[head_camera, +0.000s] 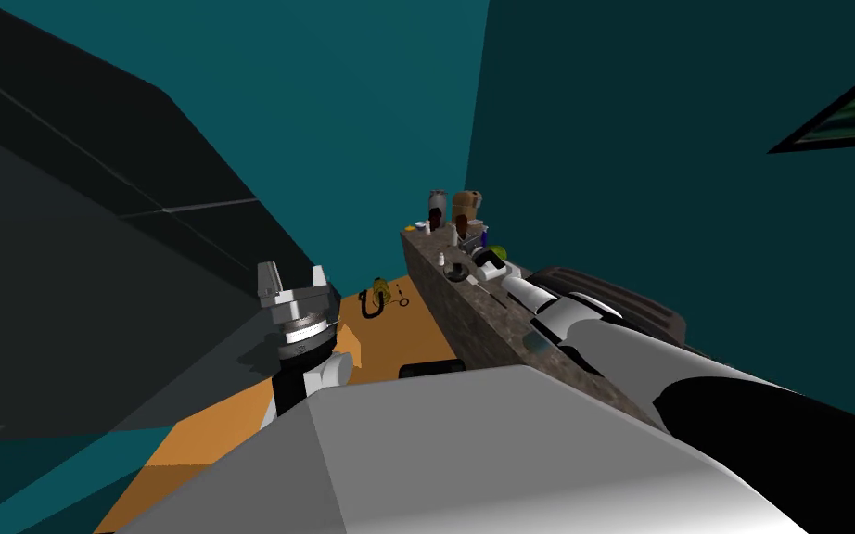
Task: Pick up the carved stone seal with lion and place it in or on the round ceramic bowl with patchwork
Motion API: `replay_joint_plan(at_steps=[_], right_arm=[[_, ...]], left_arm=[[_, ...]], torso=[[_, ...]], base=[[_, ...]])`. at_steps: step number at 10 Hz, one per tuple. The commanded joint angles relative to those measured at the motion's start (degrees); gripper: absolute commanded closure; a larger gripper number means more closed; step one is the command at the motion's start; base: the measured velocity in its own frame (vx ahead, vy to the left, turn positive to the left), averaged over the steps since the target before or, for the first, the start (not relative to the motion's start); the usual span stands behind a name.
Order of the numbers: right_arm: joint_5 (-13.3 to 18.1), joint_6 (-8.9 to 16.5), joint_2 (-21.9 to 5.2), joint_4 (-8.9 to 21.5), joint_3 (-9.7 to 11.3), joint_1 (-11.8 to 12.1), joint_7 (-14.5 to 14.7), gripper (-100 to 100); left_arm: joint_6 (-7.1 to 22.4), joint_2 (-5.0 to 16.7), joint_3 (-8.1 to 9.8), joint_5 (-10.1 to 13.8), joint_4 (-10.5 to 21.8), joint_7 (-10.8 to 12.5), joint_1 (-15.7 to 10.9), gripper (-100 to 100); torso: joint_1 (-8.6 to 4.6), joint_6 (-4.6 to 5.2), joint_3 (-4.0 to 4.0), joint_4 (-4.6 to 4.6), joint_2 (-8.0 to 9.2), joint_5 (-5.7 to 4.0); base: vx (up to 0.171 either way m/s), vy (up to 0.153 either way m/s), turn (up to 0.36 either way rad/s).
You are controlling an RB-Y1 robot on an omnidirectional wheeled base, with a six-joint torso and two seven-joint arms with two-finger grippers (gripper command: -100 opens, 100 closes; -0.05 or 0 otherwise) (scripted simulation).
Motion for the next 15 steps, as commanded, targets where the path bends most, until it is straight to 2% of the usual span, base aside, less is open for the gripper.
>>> replay_joint_plan(at_steps=[1, 2, 3, 4, 5, 6, 7, 8, 9, 10, 11, 13, 15], right_arm=[[-2.0, 0.6, -0.6, 1.2, 1.9, -0.5, -2.9, 100], [-2.0, 0.6, -0.6, 1.2, 1.9, -0.5, -4.5, 100], [-2.0, 0.6, -0.6, 1.2, 1.9, -0.5, -4.8, 100], [-3.5, 1.2, -1.3, 2.0, 3.4, -0.7, -7.0, 100], [-3.5, 1.2, -1.3, 2.0, 3.4, -0.7, -8.1, 100], [-4.9, 1.7, -1.8, 2.8, 4.8, -0.8, -9.9, 100], [-4.9, 1.7, -1.8, 2.8, 4.8, -0.8, -11.1, 100], [-6.1, 2.2, -2.2, 3.5, 6.1, -0.8, -13.0, 100], [-6.1, 2.2, -2.2, 3.5, 6.1, -0.8, -13.9, 100], [-7.2, 2.7, -2.5, 4.2, 7.3, -0.7, -15.9, 100], [-7.2, 2.7, -2.5, 4.2, 7.3, -0.7, -16.3, 100], [-8.7, 3.4, -2.9, 5.3, 9.3, -0.3, -19.9, 100], [-9.2, 3.6, -2.9, 5.8, 10.0, 0.0, -21.4, 100]], left_arm=[[0.0, 0.0, 0.0, 0.0, 0.0, 0.0, 0.0, 0], [0.0, 0.0, 0.0, 0.0, 0.0, 0.0, 0.0, 0], [0.0, 0.0, 0.0, 0.0, 0.0, 0.0, 0.0, 0], [0.0, 0.0, 0.0, 0.0, 0.0, 0.0, 0.0, 0], [0.0, 0.0, 0.0, 0.0, 0.0, 0.0, 0.0, 0], [0.0, 0.0, 0.0, 0.0, 0.0, 0.0, 0.0, 0], [0.0, 0.0, 0.0, 0.0, 0.0, 0.0, 0.0, 0], [0.0, 0.0, 0.0, 0.0, 0.0, 0.0, 0.0, 0], [0.0, 0.0, 0.0, 0.0, 0.0, 0.0, 0.0, 0], [0.0, 0.0, 0.0, 0.0, 0.0, 0.0, 0.0, 0], [0.0, 0.0, 0.0, 0.0, 0.0, 0.0, 0.0, 0], [0.0, 0.0, 0.0, 0.0, 0.0, 0.0, 0.0, 0], [0.0, 0.0, 0.01, 0.0, 0.0, 0.0, 0.0, 0]], torso=[[0.0, 0.0, 0.0, 0.0, 0.0, 0.0], [-0.03, -0.06, 0.03, -0.01, 0.09, -0.01], [-0.11, 0.06, 0.07, 0.03, 0.1, -0.03], [-0.1, 0.14, 0.03, 0.05, 0.0, -0.02], [-0.06, -0.01, 0.02, 0.02, 0.02, -0.01], [-0.06, 0.06, 0.04, 0.05, 0.04, 0.01], [-0.06, 0.03, 0.06, 0.04, 0.09, -0.01], [-0.07, 0.1, 0.08, 0.07, 0.08, 0.0], [-0.04, 0.03, 0.07, 0.06, 0.09, 0.0], [-0.03, 0.13, 0.09, 0.09, 0.09, 0.01], [-0.1, 0.12, 0.09, 0.08, 0.11, 0.0], [-0.05, 0.15, 0.12, 0.1, 0.14, 0.02], [-0.02, 0.2, 0.14, 0.14, 0.12, 0.05]], base=[[-0.089, -0.059, 0.263], [-0.08, -0.069, 0.116], [-0.027, -0.039, -0.03], [-0.048, -0.044, 0.183], [-0.06, -0.056, 0.142], [-0.073, -0.055, 0.177], [-0.061, -0.051, 0.115], [-0.066, -0.048, 0.2], [-0.06, -0.039, 0.1], [-0.061, -0.056, 0.138], [-0.06, -0.05, 0.088], [-0.072, -0.048, 0.16], [-0.047, -0.033, 0.078]])
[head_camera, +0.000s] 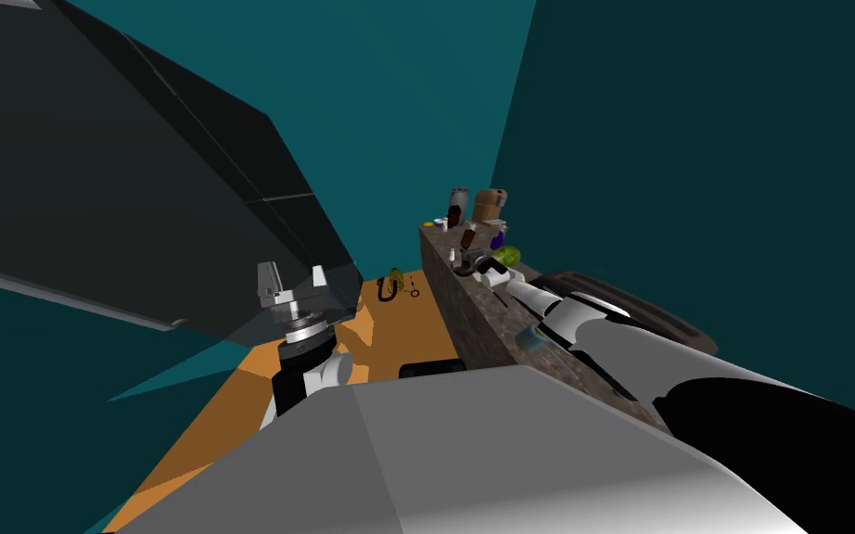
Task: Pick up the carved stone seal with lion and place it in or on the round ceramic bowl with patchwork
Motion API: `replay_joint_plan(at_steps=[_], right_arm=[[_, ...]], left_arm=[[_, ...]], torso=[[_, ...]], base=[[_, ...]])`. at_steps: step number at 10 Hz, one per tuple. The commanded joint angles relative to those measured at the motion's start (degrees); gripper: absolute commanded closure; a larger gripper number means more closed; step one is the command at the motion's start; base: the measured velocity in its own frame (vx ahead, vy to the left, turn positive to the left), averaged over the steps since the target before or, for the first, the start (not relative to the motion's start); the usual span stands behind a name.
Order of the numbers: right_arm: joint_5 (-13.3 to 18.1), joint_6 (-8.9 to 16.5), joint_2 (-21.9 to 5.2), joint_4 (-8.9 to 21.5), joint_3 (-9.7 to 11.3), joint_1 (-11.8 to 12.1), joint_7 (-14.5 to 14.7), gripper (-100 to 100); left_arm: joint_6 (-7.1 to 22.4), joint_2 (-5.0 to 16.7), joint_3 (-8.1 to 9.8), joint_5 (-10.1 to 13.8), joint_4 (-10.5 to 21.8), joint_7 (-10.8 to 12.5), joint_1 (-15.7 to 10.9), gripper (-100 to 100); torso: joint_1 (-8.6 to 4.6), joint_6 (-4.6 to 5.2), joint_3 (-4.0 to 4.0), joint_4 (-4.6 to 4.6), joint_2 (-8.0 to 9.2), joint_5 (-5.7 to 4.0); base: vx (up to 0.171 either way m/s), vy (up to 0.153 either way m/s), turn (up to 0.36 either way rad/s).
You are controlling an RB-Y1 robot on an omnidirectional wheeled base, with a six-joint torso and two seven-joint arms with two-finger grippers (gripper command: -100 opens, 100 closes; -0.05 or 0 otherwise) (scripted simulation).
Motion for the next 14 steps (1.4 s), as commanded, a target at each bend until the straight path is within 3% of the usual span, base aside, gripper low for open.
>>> replay_joint_plan(at_steps=[1, 2, 3, 7, 8, 9, 12, 14], right_arm=[[-0.4, -0.2, 0.3, 1.7, 1.5, 0.0, -2.1, 100], [-0.2, -0.3, 0.4, 1.3, 0.9, 0.0, -1.2, 100], [-0.3, -0.3, 0.5, 1.5, 1.1, 0.0, -1.5, -100], [-0.3, -0.3, 0.5, 1.4, 1.1, 0.0, -1.5, -100], [-0.3, -0.3, 0.5, 1.4, 1.1, 0.0, -1.5, 0], [-0.8, 1.1, -1.2, 0.8, 2.0, -1.5, -3.0, -100], [-1.9, 3.9, -4.8, -0.5, 3.7, -4.5, -6.0, -100], [-1.9, 3.9, -4.8, -0.5, 3.7, -4.5, -6.0, -100]], left_arm=[[0.0, 0.0, 0.0, 0.0, 0.0, 0.0, 0.0, 0], [0.0, 0.0, 0.0, 0.0, 0.0, 0.0, 0.0, 0], [0.0, 0.0, 0.0, 0.0, 0.0, 0.0, 0.0, 0], [0.0, 0.0, 0.0, 0.0, 0.0, 0.0, 0.0, 0], [0.0, 0.0, 0.0, 0.0, 0.0, 0.0, 0.0, 0], [0.0, 0.0, 0.0, 0.0, 0.0, 0.0, 0.0, 0], [0.0, 0.0, 0.0, 0.0, 0.0, 0.0, 0.0, 0], [0.0, 0.0, 0.0, 0.0, 0.0, 0.0, 0.0, 0]], torso=[[0.0, 0.0, 0.0, 0.0, 0.0, 0.0], [0.02, -0.01, -0.02, -0.01, -0.03, 0.01], [0.1, 0.04, 0.0, 0.06, -0.07, 0.08], [0.2, 0.03, -0.03, 0.05, -0.12, 0.11], [0.2, 0.03, -0.03, 0.05, -0.12, 0.11], [0.2, 0.03, -0.03, 0.05, -0.12, 0.11], [0.39, 0.0, 0.09, 0.14, 0.04, 0.18], [0.43, -0.02, 0.12, 0.16, 0.08, 0.2]], base=[[-0.042, -0.032, 0.086], [-0.022, -0.015, 0.023], [0.0, 0.0, 0.0], [0.0, 0.0, 0.0], [0.0, 0.0, 0.0], [-0.016, 0.024, 0.003], [-0.034, 0.039, 0.0], [-0.015, 0.019, 0.001]])
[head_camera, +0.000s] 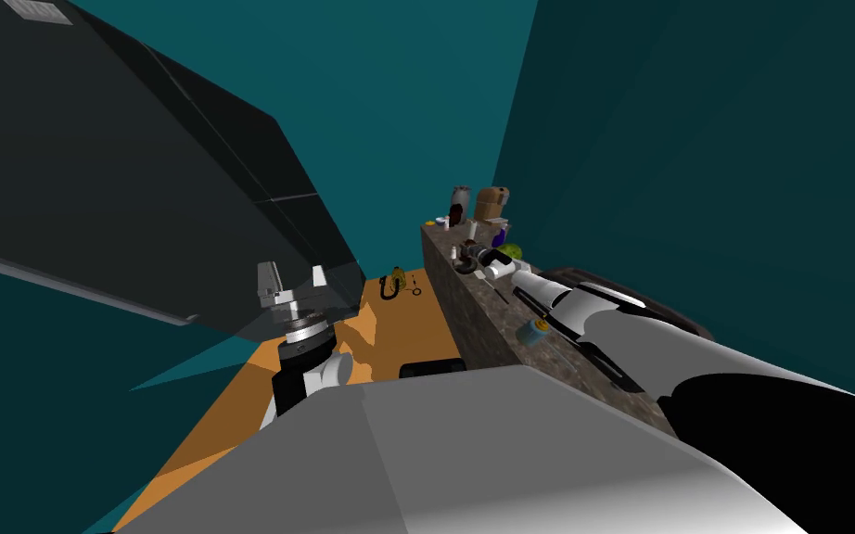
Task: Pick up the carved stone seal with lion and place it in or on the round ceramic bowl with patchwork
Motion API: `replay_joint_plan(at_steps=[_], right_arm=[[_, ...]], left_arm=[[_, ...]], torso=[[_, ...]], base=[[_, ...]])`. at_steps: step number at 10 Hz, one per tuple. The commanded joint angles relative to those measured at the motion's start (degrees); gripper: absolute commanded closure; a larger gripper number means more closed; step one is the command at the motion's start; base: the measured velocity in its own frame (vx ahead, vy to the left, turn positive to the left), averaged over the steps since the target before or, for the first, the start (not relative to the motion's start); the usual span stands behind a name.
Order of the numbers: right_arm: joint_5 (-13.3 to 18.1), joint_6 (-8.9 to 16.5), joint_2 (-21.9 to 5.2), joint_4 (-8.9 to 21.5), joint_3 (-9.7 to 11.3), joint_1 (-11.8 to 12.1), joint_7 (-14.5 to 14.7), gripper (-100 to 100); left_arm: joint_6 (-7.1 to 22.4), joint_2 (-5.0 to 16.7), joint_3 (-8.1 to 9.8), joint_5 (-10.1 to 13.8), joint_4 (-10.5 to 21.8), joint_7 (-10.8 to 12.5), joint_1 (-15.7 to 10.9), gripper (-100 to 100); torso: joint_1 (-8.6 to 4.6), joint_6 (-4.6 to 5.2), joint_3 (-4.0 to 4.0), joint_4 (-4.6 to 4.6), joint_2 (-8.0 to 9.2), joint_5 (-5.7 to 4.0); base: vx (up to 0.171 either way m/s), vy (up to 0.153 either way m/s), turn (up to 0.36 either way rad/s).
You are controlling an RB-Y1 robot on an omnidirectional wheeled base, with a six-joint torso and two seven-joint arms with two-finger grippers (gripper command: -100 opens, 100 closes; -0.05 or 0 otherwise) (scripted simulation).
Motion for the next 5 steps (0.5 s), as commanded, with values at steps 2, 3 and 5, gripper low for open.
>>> replay_joint_plan(at_steps=[2, 3, 5], right_arm=[[0.0, -0.1, 0.0, 0.1, 0.1, 0.0, -0.2, 0], [0.0, -0.1, 0.0, 0.1, 0.1, 0.0, -0.2, 0], [0.0, -0.1, 0.0, 0.1, 0.1, 0.0, -0.2, 0]], left_arm=[[0.0, 0.0, 0.0, 0.0, 0.0, 0.0, 0.0, 0], [0.0, 0.0, 0.0, 0.0, 0.0, 0.0, 0.0, 0], [0.0, 0.0, 0.0, 0.0, 0.0, 0.0, 0.0, 0]], torso=[[-0.04, 0.0, -0.02, -0.01, -0.03, -0.01], [-0.05, 0.0, -0.02, -0.01, -0.04, -0.02], [-0.06, 0.0, -0.03, -0.01, -0.05, -0.02]], base=[[0.0, 0.0, 0.0], [0.0, 0.0, 0.0], [0.0, 0.0, 0.0]])
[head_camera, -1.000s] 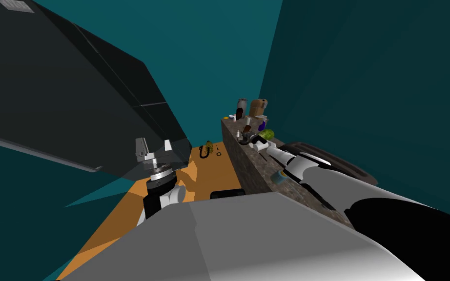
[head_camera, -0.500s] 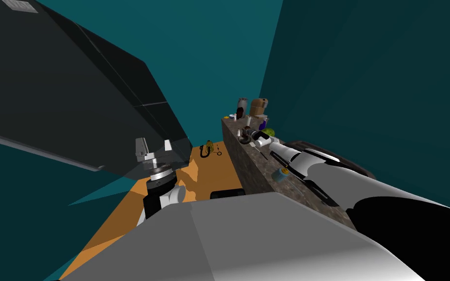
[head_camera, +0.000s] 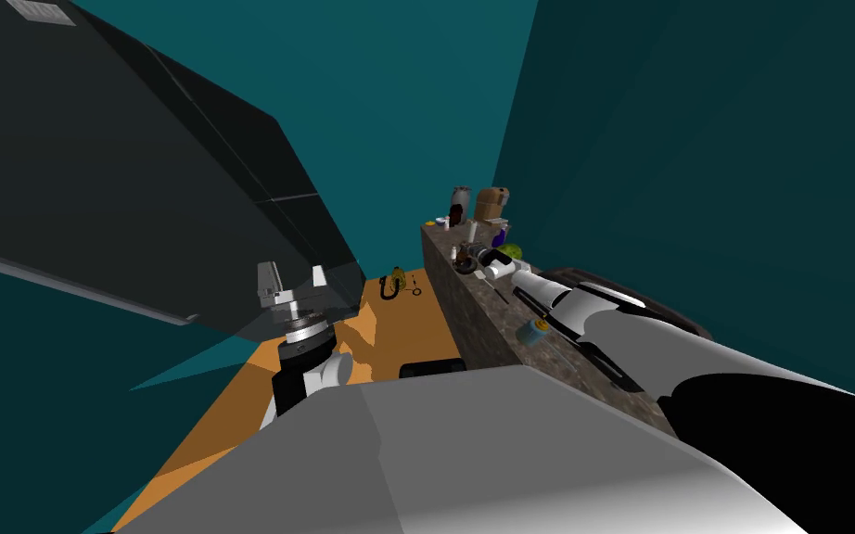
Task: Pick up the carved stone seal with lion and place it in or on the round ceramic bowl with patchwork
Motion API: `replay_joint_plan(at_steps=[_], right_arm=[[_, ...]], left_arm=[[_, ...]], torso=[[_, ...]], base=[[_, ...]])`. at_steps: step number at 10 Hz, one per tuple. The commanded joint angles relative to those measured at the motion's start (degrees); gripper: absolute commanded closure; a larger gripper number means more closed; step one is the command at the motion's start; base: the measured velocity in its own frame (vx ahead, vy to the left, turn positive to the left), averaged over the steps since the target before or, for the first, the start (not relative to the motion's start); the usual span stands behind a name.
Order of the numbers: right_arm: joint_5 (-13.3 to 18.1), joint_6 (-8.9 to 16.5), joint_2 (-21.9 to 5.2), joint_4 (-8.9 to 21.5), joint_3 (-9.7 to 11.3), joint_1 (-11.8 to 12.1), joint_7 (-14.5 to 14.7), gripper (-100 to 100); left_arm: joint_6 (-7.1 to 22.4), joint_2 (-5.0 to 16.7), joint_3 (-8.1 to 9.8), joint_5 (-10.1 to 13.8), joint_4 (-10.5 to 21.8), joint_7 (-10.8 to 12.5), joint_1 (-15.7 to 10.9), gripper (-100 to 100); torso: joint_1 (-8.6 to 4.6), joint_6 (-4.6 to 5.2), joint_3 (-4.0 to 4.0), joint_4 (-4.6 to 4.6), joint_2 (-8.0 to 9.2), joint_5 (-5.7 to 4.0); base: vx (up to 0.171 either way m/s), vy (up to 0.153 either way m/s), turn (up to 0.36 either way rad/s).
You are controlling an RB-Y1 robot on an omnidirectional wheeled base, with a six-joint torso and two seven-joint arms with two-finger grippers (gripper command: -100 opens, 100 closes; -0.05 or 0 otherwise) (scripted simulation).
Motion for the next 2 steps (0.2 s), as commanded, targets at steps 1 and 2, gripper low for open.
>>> replay_joint_plan(at_steps=[1, 2], right_arm=[[0.0, 0.0, 0.0, 0.0, 0.0, 0.0, 0.0, 0], [0.0, 0.0, 0.0, 0.0, 0.0, 0.0, 0.0, 0]], left_arm=[[0.0, 0.0, 0.0, 0.0, 0.0, 0.0, 0.0, 0], [0.0, 0.0, 0.0, 0.0, 0.0, 0.0, 0.0, 0]], torso=[[0.0, 0.0, 0.0, 0.0, 0.0, 0.0], [0.0, 0.0, 0.0, 0.0, 0.0, 0.0]], base=[[0.0, 0.0, 0.0], [0.0, 0.0, 0.0]])
